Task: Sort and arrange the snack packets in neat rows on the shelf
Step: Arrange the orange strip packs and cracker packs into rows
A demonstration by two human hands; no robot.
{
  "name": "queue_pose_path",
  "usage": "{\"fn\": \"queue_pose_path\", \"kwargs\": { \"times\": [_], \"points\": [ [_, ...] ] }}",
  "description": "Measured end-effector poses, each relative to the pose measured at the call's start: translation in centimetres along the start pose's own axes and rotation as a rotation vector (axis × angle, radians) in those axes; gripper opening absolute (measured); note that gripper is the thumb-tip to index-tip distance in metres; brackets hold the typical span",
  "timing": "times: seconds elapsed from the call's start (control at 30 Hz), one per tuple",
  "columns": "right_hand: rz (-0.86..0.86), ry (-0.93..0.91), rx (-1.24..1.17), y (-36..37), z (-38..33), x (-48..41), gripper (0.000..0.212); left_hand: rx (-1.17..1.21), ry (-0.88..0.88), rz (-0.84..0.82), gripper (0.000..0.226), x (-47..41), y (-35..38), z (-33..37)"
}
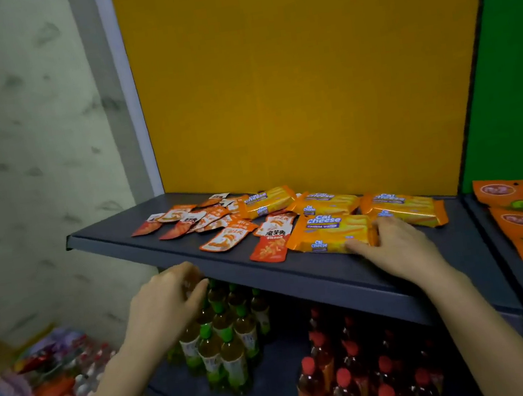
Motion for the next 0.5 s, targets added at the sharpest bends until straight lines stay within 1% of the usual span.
{"fn": "queue_pose_path", "kwargs": {
  "times": [0.1,0.23,0.3,0.4,0.5],
  "points": [
    [-0.028,0.091,0.017,0.7,-0.7,-1.6,0.079,0.026,0.042,-0.018,0.015,-3.6,1.1,-1.0],
    [-0.022,0.149,0.054,0.9,-2.1,-2.8,0.099,0.122,0.088,-0.008,0.011,-7.6,2.4,-1.3],
    [-0.038,0.172,0.032,1.2,-2.3,-3.2,0.103,0.152,0.097,-0.019,0.012,-9.4,3.0,-1.3],
    [-0.063,0.217,-0.066,1.6,-2.0,-3.7,0.109,0.141,0.125,-0.050,0.017,-12.5,4.2,-1.0],
    [-0.071,0.247,-0.159,1.7,-1.6,-4.0,0.110,0.138,0.129,-0.102,0.025,-15.9,5.9,-0.6]
  ]
}}
Point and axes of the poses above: each hand's wrist, its own x-axis away from the middle knuckle, its own y-axis out of the palm, z = x × y, the point moved 6 cm from there along -x, towards the middle knuckle, and after that the axes turned 4 degrees about x, right-handed, at the moved point
